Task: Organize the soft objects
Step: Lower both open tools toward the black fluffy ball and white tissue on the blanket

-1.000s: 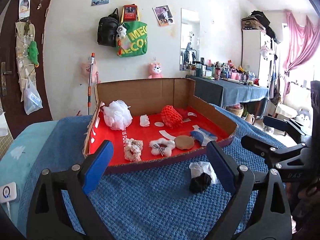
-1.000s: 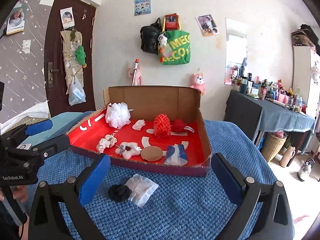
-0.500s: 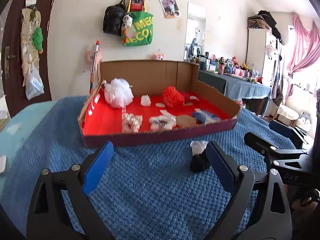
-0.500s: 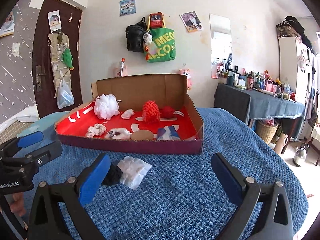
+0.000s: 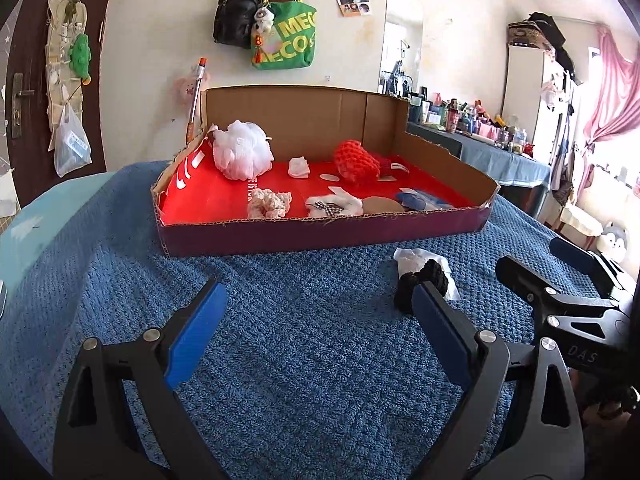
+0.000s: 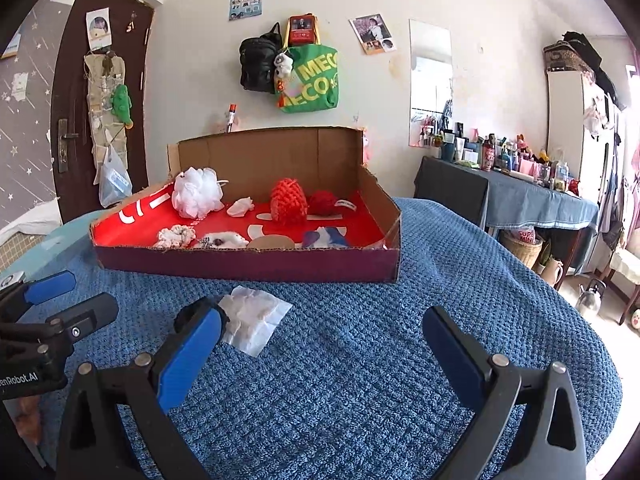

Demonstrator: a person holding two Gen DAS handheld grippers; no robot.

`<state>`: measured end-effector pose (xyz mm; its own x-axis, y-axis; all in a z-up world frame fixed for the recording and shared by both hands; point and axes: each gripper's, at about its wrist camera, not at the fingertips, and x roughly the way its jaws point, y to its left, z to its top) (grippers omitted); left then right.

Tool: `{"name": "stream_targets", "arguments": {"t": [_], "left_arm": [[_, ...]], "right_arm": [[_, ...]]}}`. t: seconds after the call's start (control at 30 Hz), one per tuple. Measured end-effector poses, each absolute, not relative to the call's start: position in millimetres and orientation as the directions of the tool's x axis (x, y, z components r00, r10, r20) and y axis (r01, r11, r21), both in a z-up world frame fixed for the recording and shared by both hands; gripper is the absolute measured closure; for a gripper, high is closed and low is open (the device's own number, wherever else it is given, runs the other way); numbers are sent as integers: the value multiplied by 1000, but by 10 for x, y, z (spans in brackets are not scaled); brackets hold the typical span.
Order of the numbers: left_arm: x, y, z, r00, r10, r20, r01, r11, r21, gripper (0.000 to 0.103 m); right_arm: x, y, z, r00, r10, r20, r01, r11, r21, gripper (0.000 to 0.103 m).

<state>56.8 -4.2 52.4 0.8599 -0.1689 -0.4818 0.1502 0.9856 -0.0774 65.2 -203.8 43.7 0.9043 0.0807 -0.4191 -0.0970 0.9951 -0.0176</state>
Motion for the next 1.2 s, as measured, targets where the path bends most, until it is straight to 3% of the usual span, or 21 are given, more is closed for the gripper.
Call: {"name": "stream_targets", "arguments": {"t": [1.2], "left_arm": [[635,-55,464,832,-188,-521,155,982,-108,8]], "right_arm": [[677,-2064,410,902,63,-428,-74,997,-10,0]]}}
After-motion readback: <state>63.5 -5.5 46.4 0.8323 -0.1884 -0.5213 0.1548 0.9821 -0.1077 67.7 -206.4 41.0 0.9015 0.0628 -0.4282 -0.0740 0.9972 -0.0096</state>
